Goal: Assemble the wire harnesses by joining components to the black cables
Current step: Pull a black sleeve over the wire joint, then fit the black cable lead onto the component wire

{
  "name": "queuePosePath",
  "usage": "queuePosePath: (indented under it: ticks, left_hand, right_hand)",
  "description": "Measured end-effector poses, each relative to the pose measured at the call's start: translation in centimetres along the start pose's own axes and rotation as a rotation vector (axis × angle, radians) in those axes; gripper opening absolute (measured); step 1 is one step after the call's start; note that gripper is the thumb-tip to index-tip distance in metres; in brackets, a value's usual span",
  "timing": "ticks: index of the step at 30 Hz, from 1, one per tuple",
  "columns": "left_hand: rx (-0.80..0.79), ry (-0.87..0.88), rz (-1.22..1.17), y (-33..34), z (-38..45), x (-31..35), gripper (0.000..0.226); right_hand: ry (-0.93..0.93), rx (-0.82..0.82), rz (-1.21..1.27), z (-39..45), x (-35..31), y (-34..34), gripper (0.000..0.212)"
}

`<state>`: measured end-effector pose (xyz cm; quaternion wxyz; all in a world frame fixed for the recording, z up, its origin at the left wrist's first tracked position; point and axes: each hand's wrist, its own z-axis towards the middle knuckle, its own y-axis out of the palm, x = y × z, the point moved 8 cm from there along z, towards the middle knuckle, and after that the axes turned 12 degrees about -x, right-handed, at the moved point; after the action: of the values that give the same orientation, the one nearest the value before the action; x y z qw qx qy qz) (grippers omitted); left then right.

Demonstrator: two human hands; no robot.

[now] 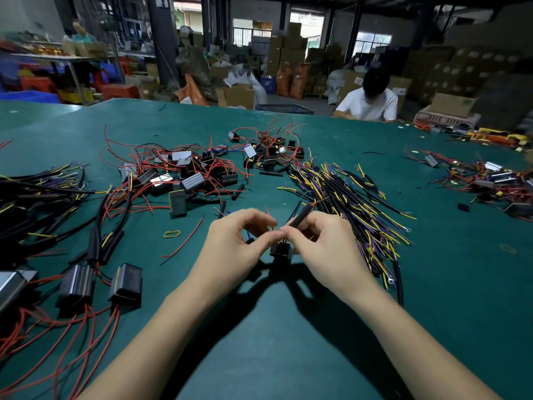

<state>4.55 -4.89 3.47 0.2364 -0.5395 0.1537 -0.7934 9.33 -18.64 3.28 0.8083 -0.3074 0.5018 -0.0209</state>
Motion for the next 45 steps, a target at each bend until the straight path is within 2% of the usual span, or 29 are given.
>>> queuePosePath:
  ticks: [3, 9, 12, 15, 20, 28, 32, 35, 38, 41, 45]
  left_hand:
    - [0.032, -0.003, -0.142, -0.4, -0.1, 0.3, 0.010]
    - [0.086, 0.064, -0.170, 0.2, -0.6, 1.9, 0.009]
    - [0.113, 0.065, -0.165, 0.5, -0.7, 1.9, 0.010]
    - [0.111, 0.072, -0.167, 0.4, -0.6, 2.0, 0.011]
    - [0.128, 0.184, -0.059, -0.2, -0.8, 3.2, 0.008]
    - [0.286, 0.148, -0.137, -1.2, -1.3, 2.7, 0.012]
    - [0.294, 0.201, -0.091, -0.9, -1.5, 3.3, 0.012]
    - [0.286, 0.163, -0.107, -0.9, -1.4, 2.8, 0.011]
    - [0.286, 0.077, -0.176, -1.4, -1.0, 1.7, 0.012]
    - [0.276, 0.062, -0.201, -1.7, -0.9, 1.5, 0.018]
    - [0.284, 0.095, -0.161, -1.7, -1.1, 1.9, 0.024]
  right_hand:
    - [-0.033, -0.019, -0.086, -0.1, -0.4, 0.2, 0.014]
    - [-0.078, -0.102, -0.311, -0.5, -1.3, 1.2, 0.003]
    - [-0.066, -0.201, -0.422, -0.6, -1.5, 2.4, 0.020]
    - [-0.056, -0.185, -0.511, -0.7, -1.9, 2.3, 0.022]
    - [-0.059, -0.199, -0.607, -0.8, -2.3, 2.5, 0.029]
    - [-0.076, -0.161, -0.543, -1.0, -2.9, 2.4, 0.014]
    - [-0.085, -0.148, -0.548, -0.9, -2.8, 2.4, 0.011]
    - [-0.065, -0.167, -0.520, -0.7, -2.3, 2.2, 0.011]
    - [-0.088, -0.170, -0.310, -0.5, -2.4, 2.0, 0.010]
    - [-0.127, -0.111, -0.099, -0.5, -2.9, 1.6, 0.007]
    - [-0.117, -0.101, -0.028, -0.6, -2.6, 1.8, 0.012]
